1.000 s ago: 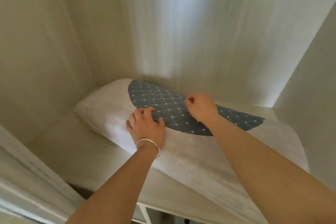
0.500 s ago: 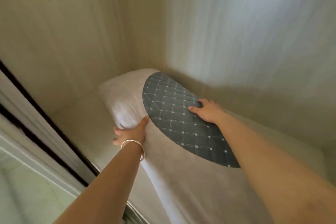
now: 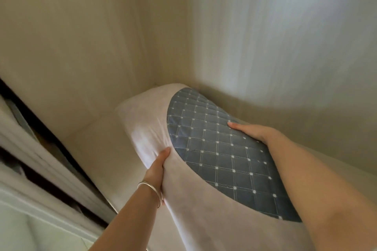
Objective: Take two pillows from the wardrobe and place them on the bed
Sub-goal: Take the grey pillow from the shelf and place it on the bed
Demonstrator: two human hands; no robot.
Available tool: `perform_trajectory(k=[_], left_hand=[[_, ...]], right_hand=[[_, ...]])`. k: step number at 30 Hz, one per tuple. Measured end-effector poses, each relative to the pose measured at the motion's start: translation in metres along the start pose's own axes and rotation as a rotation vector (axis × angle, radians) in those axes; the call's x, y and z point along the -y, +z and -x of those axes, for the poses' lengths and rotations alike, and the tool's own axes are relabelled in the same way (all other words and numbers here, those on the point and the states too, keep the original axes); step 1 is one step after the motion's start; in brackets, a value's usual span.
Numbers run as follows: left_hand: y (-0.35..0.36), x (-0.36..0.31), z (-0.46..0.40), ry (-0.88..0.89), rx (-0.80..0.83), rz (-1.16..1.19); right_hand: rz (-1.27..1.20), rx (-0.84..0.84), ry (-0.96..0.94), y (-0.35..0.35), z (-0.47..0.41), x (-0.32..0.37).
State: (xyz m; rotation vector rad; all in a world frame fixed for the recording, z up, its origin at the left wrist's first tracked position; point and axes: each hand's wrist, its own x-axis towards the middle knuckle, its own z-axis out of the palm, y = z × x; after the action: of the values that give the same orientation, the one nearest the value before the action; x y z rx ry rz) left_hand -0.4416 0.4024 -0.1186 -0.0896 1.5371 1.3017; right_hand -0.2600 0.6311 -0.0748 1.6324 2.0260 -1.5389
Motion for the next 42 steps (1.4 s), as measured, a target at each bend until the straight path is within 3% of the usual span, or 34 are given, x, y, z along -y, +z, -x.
perform_trajectory(k=[12,20,24,33,42], left_hand=[[-0.005,0.008,-0.029,0.104,-0.106,0.106],[-0.032,-0.004,0.001,0.114,-0.012,0.051],[-0.051,-0.019,0.019,0.183,0.011,0.025],[-0.072,-0.065,0.103,0.401,0.136,-0.018],[-0.093,-0.067,0.211,0.694,0.359,-0.090]], right_hand=[[-0.042,0.052,0.058,-0.001,-0.020,-0.005],[-0.220,-0.009,0.043,0.032,0.009,-0.018],[-0.301,-0.091,0.000,0.051,0.040,-0.014],[-0.478,-0.446,-0.213,0.054,0.152,0.017],[-0.717,-0.649,-0.379,0.089,0.255,-0.001]])
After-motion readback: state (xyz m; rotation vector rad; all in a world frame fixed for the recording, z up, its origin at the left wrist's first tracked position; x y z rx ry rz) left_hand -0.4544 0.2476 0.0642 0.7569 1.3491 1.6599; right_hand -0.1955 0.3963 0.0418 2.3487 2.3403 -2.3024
